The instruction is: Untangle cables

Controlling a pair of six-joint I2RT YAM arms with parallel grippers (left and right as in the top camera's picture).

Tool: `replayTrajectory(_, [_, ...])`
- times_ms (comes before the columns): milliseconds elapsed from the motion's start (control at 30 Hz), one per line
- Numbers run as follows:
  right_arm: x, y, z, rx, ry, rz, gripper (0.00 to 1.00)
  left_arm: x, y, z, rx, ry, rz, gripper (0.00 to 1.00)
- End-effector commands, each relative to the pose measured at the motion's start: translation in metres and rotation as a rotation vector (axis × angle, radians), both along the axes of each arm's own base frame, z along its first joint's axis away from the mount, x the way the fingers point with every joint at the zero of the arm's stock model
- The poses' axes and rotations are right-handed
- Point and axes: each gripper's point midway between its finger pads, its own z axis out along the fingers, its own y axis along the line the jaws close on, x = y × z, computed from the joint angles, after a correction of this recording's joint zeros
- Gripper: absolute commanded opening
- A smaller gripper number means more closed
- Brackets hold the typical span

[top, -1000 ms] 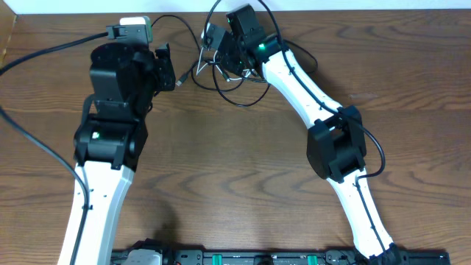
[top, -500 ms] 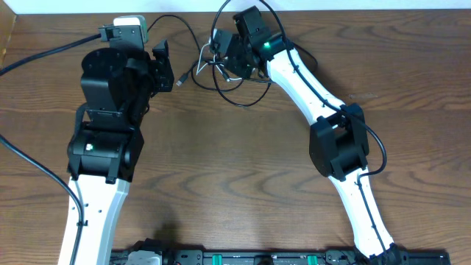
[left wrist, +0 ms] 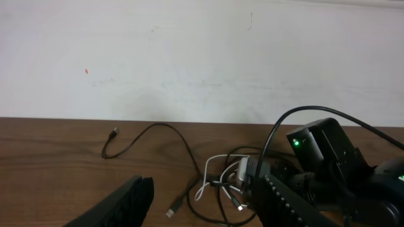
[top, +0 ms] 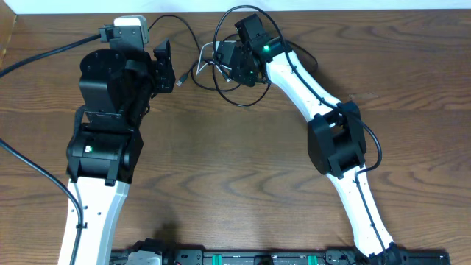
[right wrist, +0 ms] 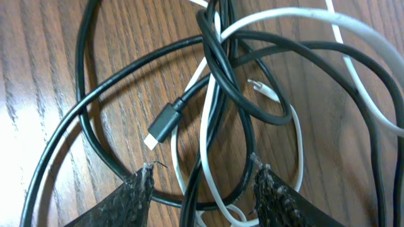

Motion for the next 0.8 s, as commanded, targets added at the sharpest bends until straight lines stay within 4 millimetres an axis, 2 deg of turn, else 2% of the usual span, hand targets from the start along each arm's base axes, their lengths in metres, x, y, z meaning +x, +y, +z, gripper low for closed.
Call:
replayTrajectory(0, [0.000, -0.009, -0.018, -0.015, 0.030, 0.005, 0.49, -0.006, 0.000, 0.020, -0.006, -0.051, -0.003, 0.56])
replayTrajectory(133, [-0.002, -0.010, -0.029, -0.024, 0.048, 0.005, 0.48, -0.008, 0.000, 0.022, -0.006, -0.057, -0.003, 0.56])
replayTrajectory(267, [-0.004, -0.011, -0.038, -0.033, 0.065, 0.005, 0.34, -0.008, 0.001, 0.022, -0.006, -0.057, -0.002, 0.56])
replayTrajectory(333, [-0.003, -0.010, -0.037, -0.032, 0.061, 0.005, 0.33, -0.008, 0.000, 0.022, -0.007, -0.057, -0.003, 0.56])
replayTrajectory(367, [-0.003, -0.010, -0.037, -0.031, 0.060, 0.005, 0.29, -0.008, 0.000, 0.022, -0.006, -0.057, -0.003, 0.56])
replayTrajectory(433, [-0.003, -0.010, -0.037, -0.030, 0.063, 0.001, 0.05, -0.008, 0.001, 0.022, -0.006, -0.057, -0.002, 0.56])
replayTrajectory(467, [-0.003, -0.010, -0.037, -0.028, 0.062, 0.001, 0.01, -0.008, 0.000, 0.022, -0.006, -0.057, -0.003, 0.56])
replayTrajectory(600, [0.003, -0.002, -0.025, 0.023, 0.041, -0.019, 0.01, -0.008, 0.001, 0.022, -0.006, -0.056, -0.002, 0.56])
replayTrajectory(700, [0.009, 0.016, -0.003, 0.132, 0.028, -0.011, 0.01, -0.008, 0.002, 0.021, -0.004, -0.053, 0.003, 0.56])
replayTrajectory(767, [0.013, 0.020, 0.008, 0.156, 0.012, -0.014, 0.01, -0.008, 0.003, 0.019, 0.002, -0.045, 0.012, 0.56])
